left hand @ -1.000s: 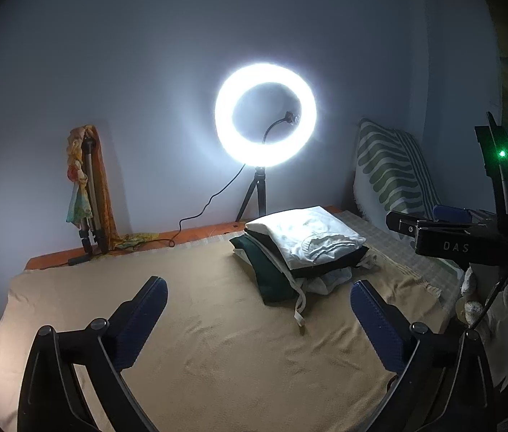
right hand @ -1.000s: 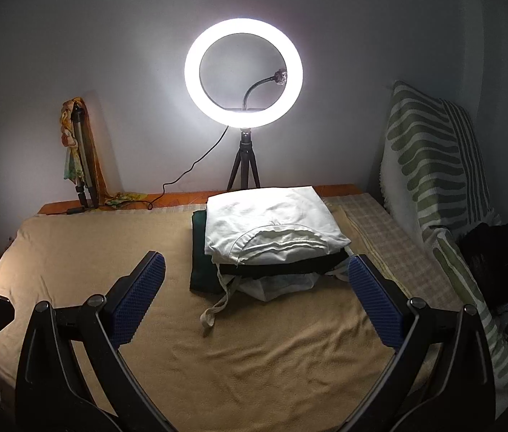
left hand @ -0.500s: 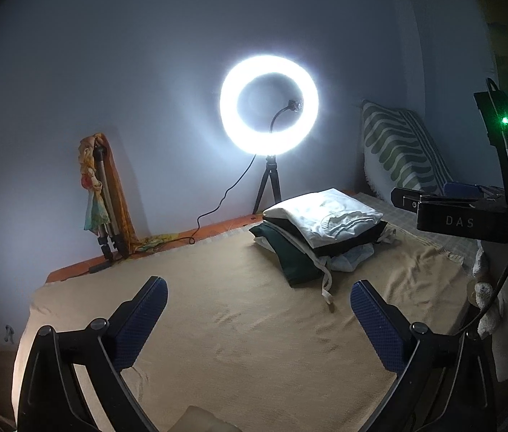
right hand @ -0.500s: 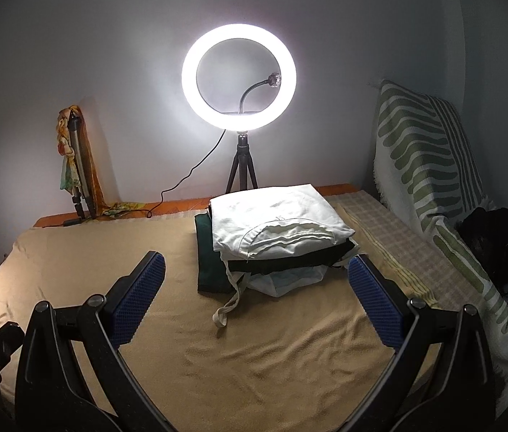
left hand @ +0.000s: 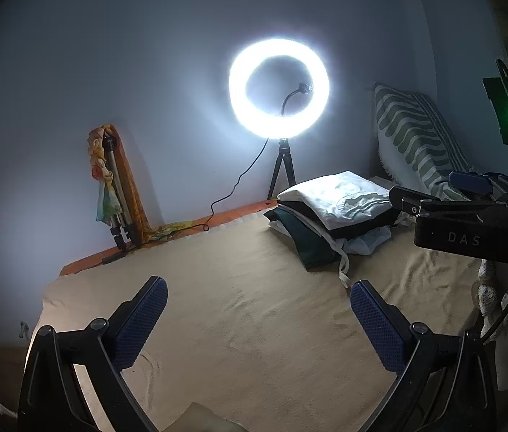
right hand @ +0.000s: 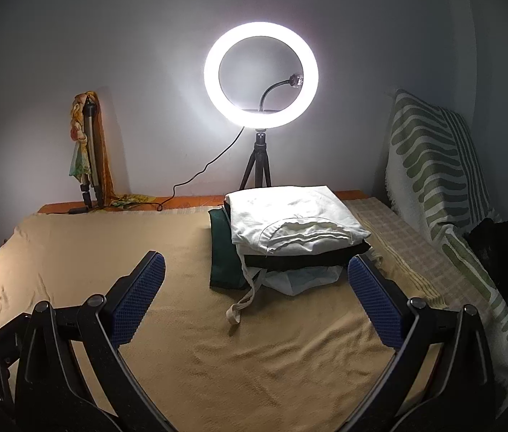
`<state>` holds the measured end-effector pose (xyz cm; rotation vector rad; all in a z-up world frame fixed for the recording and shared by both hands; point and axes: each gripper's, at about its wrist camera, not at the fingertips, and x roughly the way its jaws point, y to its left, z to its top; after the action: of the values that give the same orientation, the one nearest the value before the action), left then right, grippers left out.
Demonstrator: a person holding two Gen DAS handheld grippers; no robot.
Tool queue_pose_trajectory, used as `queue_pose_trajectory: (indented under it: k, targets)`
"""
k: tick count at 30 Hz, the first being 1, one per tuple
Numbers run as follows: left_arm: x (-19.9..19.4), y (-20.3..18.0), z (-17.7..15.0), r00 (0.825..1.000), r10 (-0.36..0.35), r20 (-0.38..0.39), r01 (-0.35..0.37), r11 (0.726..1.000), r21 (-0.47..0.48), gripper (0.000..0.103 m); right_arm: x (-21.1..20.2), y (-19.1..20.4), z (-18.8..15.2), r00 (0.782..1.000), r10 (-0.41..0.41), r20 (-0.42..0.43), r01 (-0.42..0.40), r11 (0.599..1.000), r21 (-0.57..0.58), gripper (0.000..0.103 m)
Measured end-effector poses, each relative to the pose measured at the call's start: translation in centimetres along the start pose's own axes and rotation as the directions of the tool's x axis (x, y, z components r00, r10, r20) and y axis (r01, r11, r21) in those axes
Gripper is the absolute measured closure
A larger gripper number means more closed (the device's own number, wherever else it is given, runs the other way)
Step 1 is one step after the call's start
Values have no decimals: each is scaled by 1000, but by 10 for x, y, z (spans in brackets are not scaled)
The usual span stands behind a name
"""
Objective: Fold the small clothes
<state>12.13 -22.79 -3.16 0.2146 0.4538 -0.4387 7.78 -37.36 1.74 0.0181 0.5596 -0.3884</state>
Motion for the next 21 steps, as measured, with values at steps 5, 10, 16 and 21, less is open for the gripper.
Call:
queue_pose_trajectory:
  k: [5,10,16,21]
  targets:
    - [1,2,-3,1000,6,-9,-6,1000,2,0,3,-4,-2,1000,-6,-11,7,999,33,0]
    - [1,4,-4,1000,11,-14,-11,1000,1,0,3,-7,-4,1000,-17,-19,18,999,51,0]
    - [0,5,-5,1000,14,-15,-14,1000,1,0,5,-8,-6,999,-17,-29,19,998,55,0]
    - [0,5,-5,1000,14,-14,-14,1000,6,0,5,-8,-6,999,-19,-29,21,998,52,0]
